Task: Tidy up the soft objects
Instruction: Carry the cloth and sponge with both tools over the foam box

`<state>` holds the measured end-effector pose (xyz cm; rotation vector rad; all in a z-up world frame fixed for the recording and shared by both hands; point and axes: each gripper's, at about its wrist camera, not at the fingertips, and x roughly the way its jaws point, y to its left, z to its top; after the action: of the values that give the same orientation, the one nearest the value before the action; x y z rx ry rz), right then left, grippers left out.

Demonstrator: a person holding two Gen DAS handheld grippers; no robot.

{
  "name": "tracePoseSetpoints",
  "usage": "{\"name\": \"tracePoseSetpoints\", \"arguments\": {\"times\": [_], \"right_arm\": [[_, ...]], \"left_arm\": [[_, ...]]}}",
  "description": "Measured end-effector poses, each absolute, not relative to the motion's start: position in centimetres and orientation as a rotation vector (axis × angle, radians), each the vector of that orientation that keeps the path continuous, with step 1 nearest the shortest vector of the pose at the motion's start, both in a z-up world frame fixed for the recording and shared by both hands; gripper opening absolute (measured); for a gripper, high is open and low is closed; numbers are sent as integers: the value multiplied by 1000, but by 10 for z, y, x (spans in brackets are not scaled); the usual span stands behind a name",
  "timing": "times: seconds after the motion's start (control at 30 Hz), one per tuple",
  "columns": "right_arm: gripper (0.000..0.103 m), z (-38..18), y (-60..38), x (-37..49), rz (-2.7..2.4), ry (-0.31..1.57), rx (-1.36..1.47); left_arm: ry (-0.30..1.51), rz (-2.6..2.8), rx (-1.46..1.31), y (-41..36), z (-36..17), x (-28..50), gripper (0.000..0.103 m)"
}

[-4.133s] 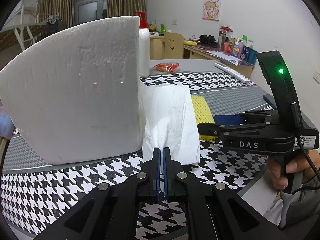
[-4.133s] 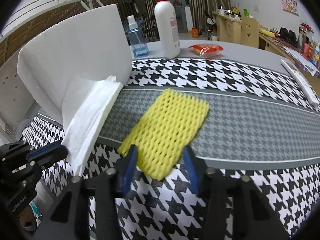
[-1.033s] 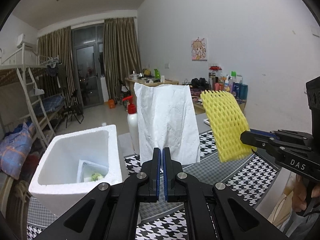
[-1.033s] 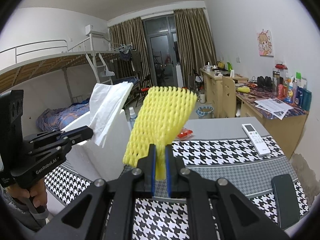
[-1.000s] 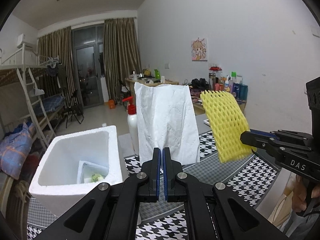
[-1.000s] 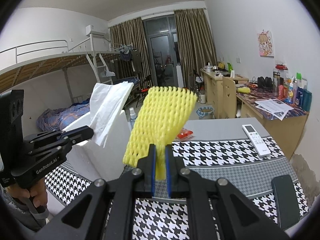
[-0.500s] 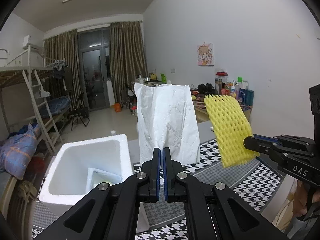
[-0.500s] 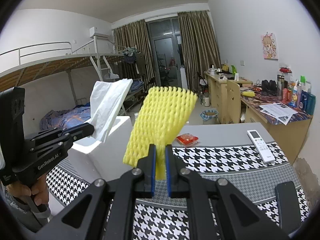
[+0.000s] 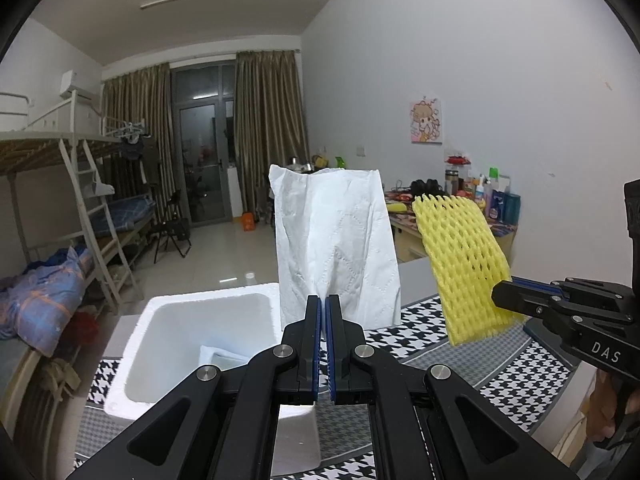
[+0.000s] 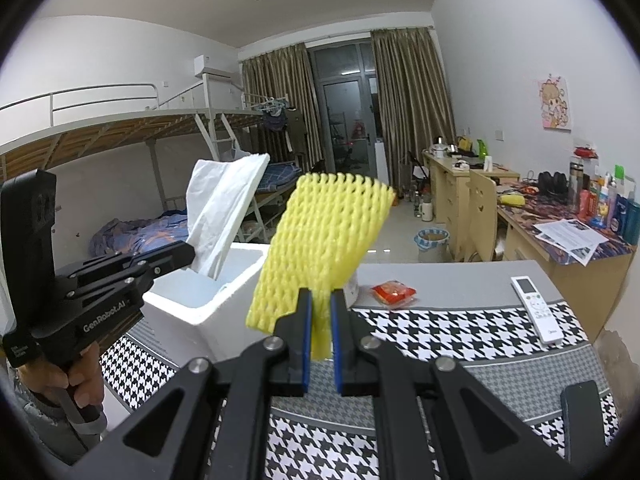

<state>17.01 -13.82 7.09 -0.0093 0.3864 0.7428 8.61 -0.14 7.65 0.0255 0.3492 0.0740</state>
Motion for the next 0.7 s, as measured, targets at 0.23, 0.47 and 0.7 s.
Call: {"name": "tracePoseSetpoints", "arguments": {"times": [0.23,0.47,0.7], "right_arm": [[11,74,-116,172,800,378,-20],[11,76,-94,177,847,388,-27],[11,75,-77,178,881,400,-38]], "left_arm": [[339,131,13,16,80,83,2],[343,188,3,33,80,82,2],[356,240,-12,47,75,83,2]]}}
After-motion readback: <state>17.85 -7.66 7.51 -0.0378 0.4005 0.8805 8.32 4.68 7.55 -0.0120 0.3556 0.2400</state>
